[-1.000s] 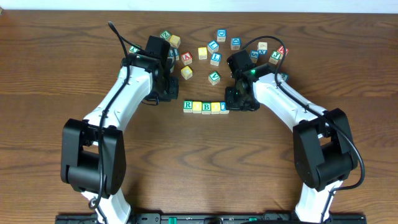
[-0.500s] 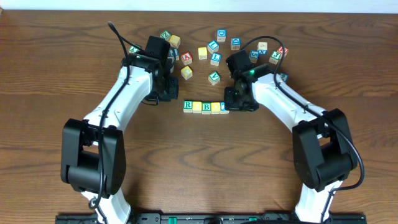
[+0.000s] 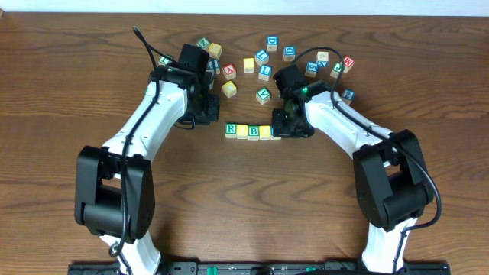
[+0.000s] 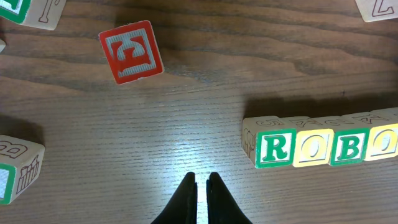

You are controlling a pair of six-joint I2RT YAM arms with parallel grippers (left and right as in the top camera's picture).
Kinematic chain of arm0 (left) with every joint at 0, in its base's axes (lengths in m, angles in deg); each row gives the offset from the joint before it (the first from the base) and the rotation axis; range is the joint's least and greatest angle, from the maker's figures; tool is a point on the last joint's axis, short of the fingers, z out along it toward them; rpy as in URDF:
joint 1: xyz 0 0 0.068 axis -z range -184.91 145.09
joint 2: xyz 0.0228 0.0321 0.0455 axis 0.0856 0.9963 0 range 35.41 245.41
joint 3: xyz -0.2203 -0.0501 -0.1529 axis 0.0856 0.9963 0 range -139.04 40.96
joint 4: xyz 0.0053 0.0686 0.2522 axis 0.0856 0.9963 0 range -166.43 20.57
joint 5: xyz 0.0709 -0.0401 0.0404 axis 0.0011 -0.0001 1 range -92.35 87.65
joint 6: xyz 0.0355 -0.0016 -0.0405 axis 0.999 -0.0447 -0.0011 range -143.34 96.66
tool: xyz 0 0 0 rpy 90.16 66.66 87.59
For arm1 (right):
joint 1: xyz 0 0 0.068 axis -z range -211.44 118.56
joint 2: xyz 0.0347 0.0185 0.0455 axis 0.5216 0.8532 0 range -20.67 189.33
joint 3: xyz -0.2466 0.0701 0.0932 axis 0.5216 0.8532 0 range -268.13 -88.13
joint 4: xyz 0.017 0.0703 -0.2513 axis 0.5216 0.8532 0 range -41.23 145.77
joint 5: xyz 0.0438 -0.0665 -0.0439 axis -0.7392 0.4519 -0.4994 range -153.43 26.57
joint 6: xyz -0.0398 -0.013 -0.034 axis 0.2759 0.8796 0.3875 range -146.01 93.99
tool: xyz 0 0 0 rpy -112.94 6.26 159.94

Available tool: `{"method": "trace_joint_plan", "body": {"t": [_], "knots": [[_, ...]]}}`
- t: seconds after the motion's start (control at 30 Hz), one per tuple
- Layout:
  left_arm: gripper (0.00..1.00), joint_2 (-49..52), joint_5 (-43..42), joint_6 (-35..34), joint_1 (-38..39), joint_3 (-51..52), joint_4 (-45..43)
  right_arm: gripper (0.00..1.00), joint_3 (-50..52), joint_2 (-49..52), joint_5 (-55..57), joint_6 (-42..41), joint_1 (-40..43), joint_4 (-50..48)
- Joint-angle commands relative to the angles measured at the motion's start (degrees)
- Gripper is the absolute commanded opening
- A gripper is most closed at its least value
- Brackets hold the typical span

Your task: Spell out ROBOT

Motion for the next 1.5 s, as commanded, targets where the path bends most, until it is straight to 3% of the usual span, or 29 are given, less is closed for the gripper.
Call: {"method": "trace_joint_plan", "body": {"t": [0.0, 0.57, 1.1, 1.23, 1.37, 1.47], "knots": [[0.08, -1.14, 0.74, 0.13, -0.13, 0.13, 0.33, 0.02, 0.15, 0.57, -0.79, -0.66, -0.33, -0.5], [0.08, -1.57, 0.76, 0.15, -0.35, -0.33, 0.57, 0.01, -0.07, -1.01, -0.81, -0.37, 0.96, -0.44], [0.08, -14.51, 0.76, 0.15, -3.98, -1.57, 0.81, 0.09, -0.07, -12.55, -0.79, 1.68, 3.08, 2.38], [0.09, -17.57, 0.76, 0.15, -5.92, -1.57, 1.03, 0.15, -0.07, -14.51, -0.79, 2.64, 3.08, 3.08], [0.16, -21.0, 0.76, 0.15, -8.92, -1.55, 1.92, 0.24, -0.07, -18.08, -0.35, 3.06, 3.13, 4.26], [0.27, -23.17, 0.76, 0.15, -11.37, -1.55, 2.64, 0.33, -0.07, -21.05, -0.35, 3.52, 3.58, 5.46]]}}
